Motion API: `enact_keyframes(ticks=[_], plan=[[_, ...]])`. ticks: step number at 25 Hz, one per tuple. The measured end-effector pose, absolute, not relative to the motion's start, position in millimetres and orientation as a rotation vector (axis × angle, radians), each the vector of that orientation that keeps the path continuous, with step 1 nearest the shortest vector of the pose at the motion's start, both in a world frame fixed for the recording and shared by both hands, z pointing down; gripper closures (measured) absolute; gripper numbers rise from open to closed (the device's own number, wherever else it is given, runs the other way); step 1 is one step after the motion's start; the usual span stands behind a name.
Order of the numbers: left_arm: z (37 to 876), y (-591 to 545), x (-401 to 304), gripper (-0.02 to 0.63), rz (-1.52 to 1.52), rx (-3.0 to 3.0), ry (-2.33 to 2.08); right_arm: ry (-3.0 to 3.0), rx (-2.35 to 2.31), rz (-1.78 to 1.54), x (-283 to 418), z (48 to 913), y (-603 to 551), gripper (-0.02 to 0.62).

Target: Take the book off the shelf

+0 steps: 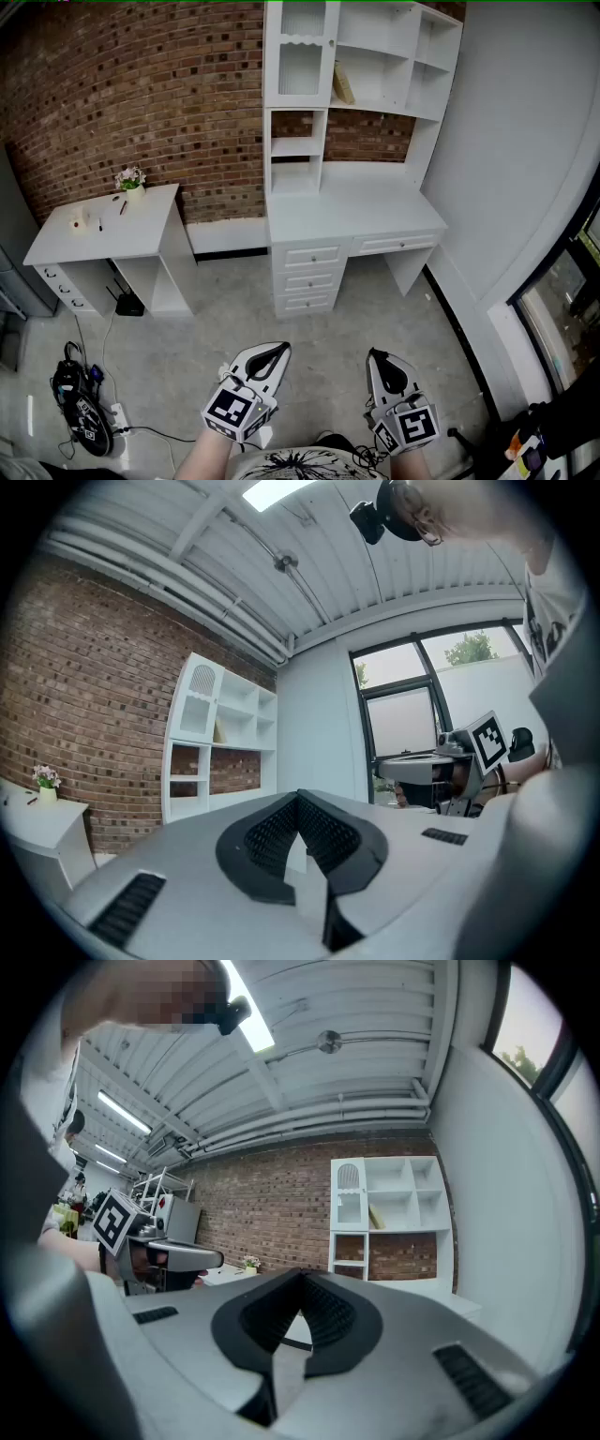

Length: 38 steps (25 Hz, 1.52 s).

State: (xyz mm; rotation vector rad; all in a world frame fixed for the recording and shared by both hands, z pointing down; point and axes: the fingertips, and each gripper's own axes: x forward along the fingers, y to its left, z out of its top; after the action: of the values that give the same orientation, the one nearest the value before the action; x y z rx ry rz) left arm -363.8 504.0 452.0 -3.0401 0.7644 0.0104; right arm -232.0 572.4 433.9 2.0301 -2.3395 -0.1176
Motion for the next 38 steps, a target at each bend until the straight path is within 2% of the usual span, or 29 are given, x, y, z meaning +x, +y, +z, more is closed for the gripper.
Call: enact_keyframes(ticks=[11,23,30,38], plan=[[461,494,-368,0.604,0.016,-3.046,0.759,-2.298,2.012,-0.07,-235,445,562,0.589],[480,460,-354,0.604,-0.037,-3.055,0.797,-2.268,2.042,0.008,-206,465,519,0.588],[488,395,-314,0.604,-0.079,-3.041,0.884,-2.304,1.997,0.04,-161,481,447,0.588],[474,294,-226,0.604,-0.097,-2.998,0.968,-2.365,1.957,0.054,-70,469,338,0.588]])
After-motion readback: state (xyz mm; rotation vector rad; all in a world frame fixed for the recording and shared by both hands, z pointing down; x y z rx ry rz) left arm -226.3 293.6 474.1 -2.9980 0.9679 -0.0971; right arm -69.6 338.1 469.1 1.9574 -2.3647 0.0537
